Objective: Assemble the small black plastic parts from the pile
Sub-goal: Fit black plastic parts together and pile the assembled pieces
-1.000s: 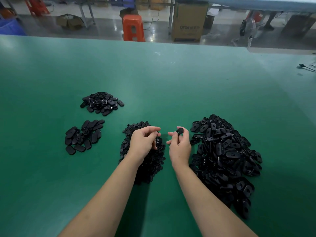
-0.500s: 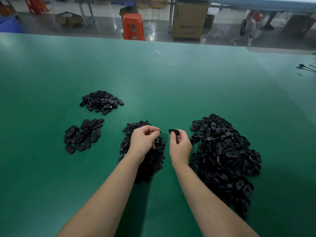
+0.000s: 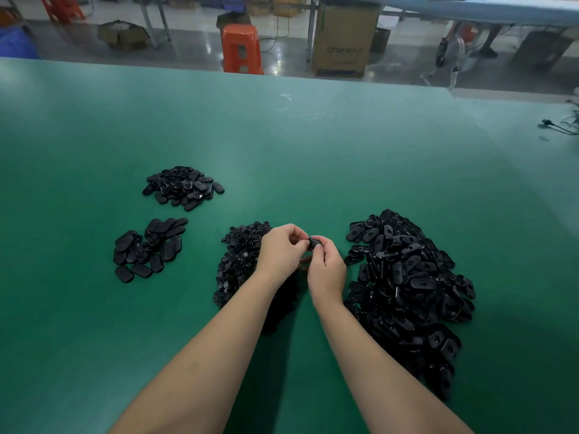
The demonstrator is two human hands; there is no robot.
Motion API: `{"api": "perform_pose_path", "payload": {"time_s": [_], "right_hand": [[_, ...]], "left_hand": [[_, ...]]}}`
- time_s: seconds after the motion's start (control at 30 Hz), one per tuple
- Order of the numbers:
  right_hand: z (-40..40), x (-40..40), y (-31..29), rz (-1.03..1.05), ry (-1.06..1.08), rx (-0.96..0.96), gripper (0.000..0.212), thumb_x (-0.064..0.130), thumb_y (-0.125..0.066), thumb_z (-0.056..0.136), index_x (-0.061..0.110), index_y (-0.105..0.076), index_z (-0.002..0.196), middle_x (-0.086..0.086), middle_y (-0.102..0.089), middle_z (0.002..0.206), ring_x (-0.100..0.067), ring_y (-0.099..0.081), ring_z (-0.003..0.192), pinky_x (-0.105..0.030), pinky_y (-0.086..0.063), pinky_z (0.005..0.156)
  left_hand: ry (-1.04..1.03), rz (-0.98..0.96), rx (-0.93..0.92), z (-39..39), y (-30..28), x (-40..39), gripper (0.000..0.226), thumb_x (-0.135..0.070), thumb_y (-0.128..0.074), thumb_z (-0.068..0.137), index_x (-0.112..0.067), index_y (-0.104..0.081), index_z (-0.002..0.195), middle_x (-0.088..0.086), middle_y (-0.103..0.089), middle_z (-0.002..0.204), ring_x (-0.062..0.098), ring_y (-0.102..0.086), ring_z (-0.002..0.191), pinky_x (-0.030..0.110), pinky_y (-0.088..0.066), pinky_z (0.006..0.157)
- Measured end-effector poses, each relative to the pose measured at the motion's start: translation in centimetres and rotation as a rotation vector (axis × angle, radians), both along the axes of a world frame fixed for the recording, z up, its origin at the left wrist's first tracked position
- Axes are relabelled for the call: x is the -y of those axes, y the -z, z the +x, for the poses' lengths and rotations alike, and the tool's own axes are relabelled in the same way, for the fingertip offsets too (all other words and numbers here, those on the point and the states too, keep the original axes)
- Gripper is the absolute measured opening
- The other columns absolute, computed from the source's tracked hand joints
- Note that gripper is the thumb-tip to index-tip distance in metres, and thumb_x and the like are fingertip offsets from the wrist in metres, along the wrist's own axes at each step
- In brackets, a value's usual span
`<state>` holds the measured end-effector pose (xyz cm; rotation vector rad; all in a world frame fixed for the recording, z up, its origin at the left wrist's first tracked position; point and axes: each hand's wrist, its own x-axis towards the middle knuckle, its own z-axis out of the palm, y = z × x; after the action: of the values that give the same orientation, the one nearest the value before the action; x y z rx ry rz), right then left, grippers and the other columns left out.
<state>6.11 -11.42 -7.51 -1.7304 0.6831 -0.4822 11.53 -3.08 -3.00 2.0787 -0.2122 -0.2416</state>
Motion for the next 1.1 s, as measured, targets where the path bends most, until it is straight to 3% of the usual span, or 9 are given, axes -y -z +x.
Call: {"api": "perform_pose_path", "payload": {"time_s": [0.1,0.17,0.33,0.5,0.6,0.7,0.77,0.9,1.1], "right_hand": [[-0.05,-0.09,-0.12,-0.019,0.003,0.003,0.026,0.013,-0.044,0.102,0.028,-0.066,0.099,0.019,-0.069,0.084,0.007,-0.064,0.070,-0.025,-0.047,0.067],[-0.01,-0.03,-0.07,-0.028,0.001,-0.015,0.026,0.014,-0.045,0.102,0.026,-0.067,0.101,0.018,-0.070,0.087,0.003,-0.064,0.075,-0.027,-0.050,0.070],[0.02,0.02,-0.03,-0.057,-0.008,-0.042,0.026,0.017,-0.044,0.102,0.025,-0.069,0.106,0.017,-0.070,0.091,-0.005,-0.064,0.085,-0.032,-0.053,0.079],[0.00,0.06,-0.03,-0.042,-0.007,-0.046,0.026,0.016,-0.043,0.102,0.029,-0.066,0.100,0.018,-0.069,0.085,-0.002,-0.062,0.077,-0.032,-0.052,0.073],[-0.05,0.07,-0.07,-0.017,-0.004,-0.023,0.027,0.014,-0.042,0.102,0.030,-0.064,0.096,0.018,-0.068,0.083,0.004,-0.061,0.078,-0.029,-0.049,0.070],[-0.01,0.05,-0.09,0.023,0.014,-0.008,0.030,0.014,-0.042,0.102,0.034,-0.062,0.091,0.016,-0.069,0.080,0.001,-0.062,0.074,-0.031,-0.051,0.071],[-0.05,0.00,-0.10,0.040,0.009,-0.009,0.031,0.014,-0.041,0.102,0.035,-0.062,0.093,0.012,-0.070,0.083,-0.005,-0.064,0.075,-0.035,-0.054,0.075],[-0.08,0.07,-0.09,0.022,-0.018,0.003,0.026,0.015,-0.043,0.102,0.033,-0.060,0.109,0.012,-0.068,0.093,-0.010,-0.064,0.088,-0.036,-0.052,0.080],[0.01,0.03,-0.15,-0.012,-0.038,-0.003,0.019,0.017,-0.045,0.103,0.026,-0.060,0.110,0.007,-0.068,0.102,-0.018,-0.064,0.096,-0.040,-0.052,0.085]], "left_hand": [[0.020,0.083,0.047,0.06,-0.25,0.33,0.008,-0.013,-0.068,0.087,-0.018,-0.072,0.082,-0.005,-0.072,0.080,0.014,-0.066,0.078,0.027,-0.053,0.074],[0.031,0.123,0.073,0.02,-0.27,0.42,0.007,-0.013,-0.067,0.087,-0.016,-0.072,0.083,-0.005,-0.072,0.081,0.013,-0.065,0.079,0.024,-0.049,0.074],[0.019,0.142,0.079,-0.16,-0.15,0.46,0.011,-0.013,-0.067,0.087,-0.021,-0.069,0.080,-0.011,-0.067,0.074,0.005,-0.060,0.072,0.004,-0.037,0.059],[0.016,0.141,0.084,-0.06,-0.35,0.40,0.009,-0.013,-0.069,0.085,-0.021,-0.067,0.081,-0.009,-0.067,0.074,0.008,-0.061,0.071,0.016,-0.042,0.061],[0.023,0.138,0.085,0.01,-0.38,0.38,0.012,-0.018,-0.072,0.086,-0.023,-0.065,0.094,-0.010,-0.063,0.075,0.011,-0.059,0.072,0.017,-0.041,0.061],[0.039,0.188,0.113,0.31,-0.43,0.17,0.024,-0.024,-0.076,0.087,-0.021,-0.070,0.110,-0.004,-0.067,0.090,0.013,-0.058,0.086,0.021,-0.040,0.075],[0.056,0.194,0.106,0.49,-0.55,0.01,0.018,-0.024,-0.077,0.086,-0.018,-0.075,0.104,-0.004,-0.071,0.096,0.011,-0.061,0.090,0.022,-0.044,0.083],[0.059,0.130,0.048,0.43,-0.67,-0.08,0.006,-0.022,-0.079,0.083,-0.019,-0.075,0.086,-0.007,-0.073,0.080,0.005,-0.063,0.071,0.016,-0.047,0.067],[0.067,0.050,-0.022,0.38,-0.81,-0.15,0.006,-0.014,-0.073,0.089,-0.020,-0.073,0.086,-0.004,-0.074,0.083,0.010,-0.062,0.043,0.019,-0.050,0.049]]}}
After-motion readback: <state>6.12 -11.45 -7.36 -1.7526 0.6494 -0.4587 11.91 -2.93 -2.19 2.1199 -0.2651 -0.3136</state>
